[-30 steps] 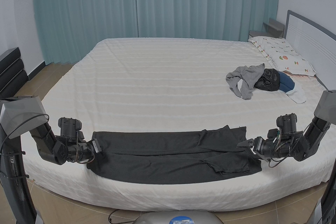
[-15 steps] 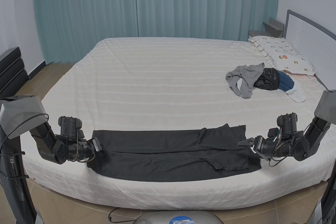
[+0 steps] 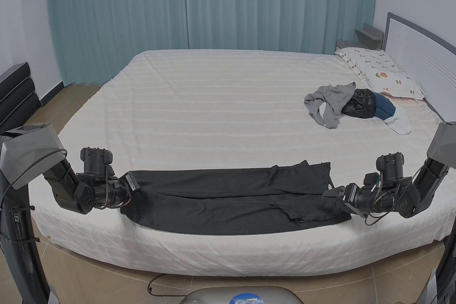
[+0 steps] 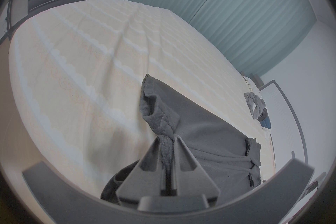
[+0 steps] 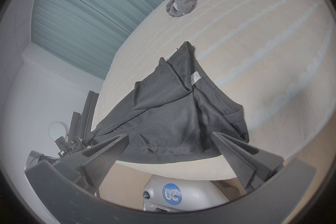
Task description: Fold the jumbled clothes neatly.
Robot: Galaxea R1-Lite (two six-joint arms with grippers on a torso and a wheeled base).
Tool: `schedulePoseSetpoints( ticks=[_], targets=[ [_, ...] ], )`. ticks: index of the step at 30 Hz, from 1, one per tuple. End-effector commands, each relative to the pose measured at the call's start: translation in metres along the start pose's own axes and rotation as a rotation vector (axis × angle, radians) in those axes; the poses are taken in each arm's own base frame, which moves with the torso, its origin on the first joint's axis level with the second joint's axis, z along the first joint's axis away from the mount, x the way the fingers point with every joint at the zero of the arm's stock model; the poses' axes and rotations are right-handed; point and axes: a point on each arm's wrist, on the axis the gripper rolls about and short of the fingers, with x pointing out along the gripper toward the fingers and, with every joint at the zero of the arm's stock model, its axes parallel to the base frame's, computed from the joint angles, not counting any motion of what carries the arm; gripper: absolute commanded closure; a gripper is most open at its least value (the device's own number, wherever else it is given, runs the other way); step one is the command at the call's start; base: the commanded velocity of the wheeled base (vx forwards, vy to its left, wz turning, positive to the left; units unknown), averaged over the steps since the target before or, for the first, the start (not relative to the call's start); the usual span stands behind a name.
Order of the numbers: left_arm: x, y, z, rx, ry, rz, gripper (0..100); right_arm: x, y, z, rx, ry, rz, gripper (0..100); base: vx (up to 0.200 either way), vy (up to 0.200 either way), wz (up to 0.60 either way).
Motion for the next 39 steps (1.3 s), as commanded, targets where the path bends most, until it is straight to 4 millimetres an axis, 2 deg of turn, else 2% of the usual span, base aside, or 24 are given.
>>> schedulePoseSetpoints(
  ticks=[1, 9, 19, 23, 33, 39],
  targets=[
    [-0.001, -0.005, -0.002, 0.01, 0.001, -0.009, 100, 0.0, 0.001, 0.001, -0.002, -0.007, 0.006, 0, 0.0, -0.2, 0.0],
    [-0.008, -0.015, -0.004, 0.019, -0.003, -0.024, 100, -0.002, 0.005, 0.015, 0.079, -0.096, 0.054, 0, 0.0, -0.2, 0.0],
    [-0.019, -0.025, 0.001, 0.029, -0.029, -0.047, 100, 0.001, 0.005, 0.017, 0.099, -0.102, 0.061, 0, 0.0, -0.2, 0.0],
    [-0.022, -0.041, -0.002, 0.056, -0.06, -0.036, 100, 0.001, 0.005, 0.017, 0.1, -0.102, 0.061, 0, 0.0, -0.2, 0.0],
    [-0.03, -0.09, -0.009, 0.122, 0.005, -0.063, 100, 0.001, 0.005, 0.016, 0.102, -0.099, 0.058, 0, 0.0, -0.2, 0.0],
    [-0.027, -0.109, -0.01, 0.146, 0.01, -0.058, 100, 0.001, 0.005, 0.015, 0.101, -0.096, 0.058, 0, 0.0, -0.2, 0.0]
  ],
)
